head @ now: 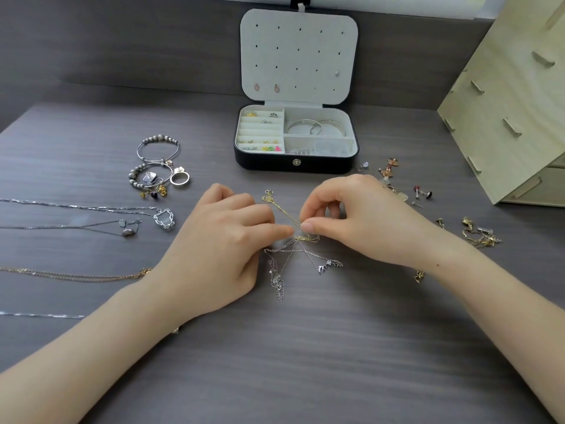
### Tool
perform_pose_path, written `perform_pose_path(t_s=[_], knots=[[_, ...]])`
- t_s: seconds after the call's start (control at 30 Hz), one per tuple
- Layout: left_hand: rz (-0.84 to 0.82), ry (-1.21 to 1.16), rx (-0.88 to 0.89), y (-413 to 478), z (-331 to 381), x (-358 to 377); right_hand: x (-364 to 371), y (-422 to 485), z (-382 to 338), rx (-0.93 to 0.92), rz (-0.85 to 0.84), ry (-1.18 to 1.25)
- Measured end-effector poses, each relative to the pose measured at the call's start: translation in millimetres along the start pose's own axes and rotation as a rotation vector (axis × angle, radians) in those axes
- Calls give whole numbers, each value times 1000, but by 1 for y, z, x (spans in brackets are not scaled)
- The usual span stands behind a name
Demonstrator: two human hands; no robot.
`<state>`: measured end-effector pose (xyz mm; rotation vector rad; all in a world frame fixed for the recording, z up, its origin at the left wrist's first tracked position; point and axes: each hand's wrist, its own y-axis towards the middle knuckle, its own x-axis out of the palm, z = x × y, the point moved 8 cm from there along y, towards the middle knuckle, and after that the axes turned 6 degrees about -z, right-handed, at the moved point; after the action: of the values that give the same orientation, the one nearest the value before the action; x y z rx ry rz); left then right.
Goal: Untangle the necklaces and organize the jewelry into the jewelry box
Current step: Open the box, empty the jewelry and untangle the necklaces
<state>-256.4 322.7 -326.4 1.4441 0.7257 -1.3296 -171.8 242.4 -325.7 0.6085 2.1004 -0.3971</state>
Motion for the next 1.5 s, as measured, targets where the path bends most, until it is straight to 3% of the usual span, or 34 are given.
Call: perform_pose_path(t_s=[0.2,0.9,1.27,1.5], knots=[[-14,39,31,1,5,4,5,12,-11,-24,-132,-125],[-42,-68,4,1,-1,7,10,30,-18,-26,-308,-272],[-55,-85,9,-2,-4,6,9,34,-23,-72,-290,-310],[-53,-68,18,-4,-5,4,8,33,-24,-162,-174,-299]])
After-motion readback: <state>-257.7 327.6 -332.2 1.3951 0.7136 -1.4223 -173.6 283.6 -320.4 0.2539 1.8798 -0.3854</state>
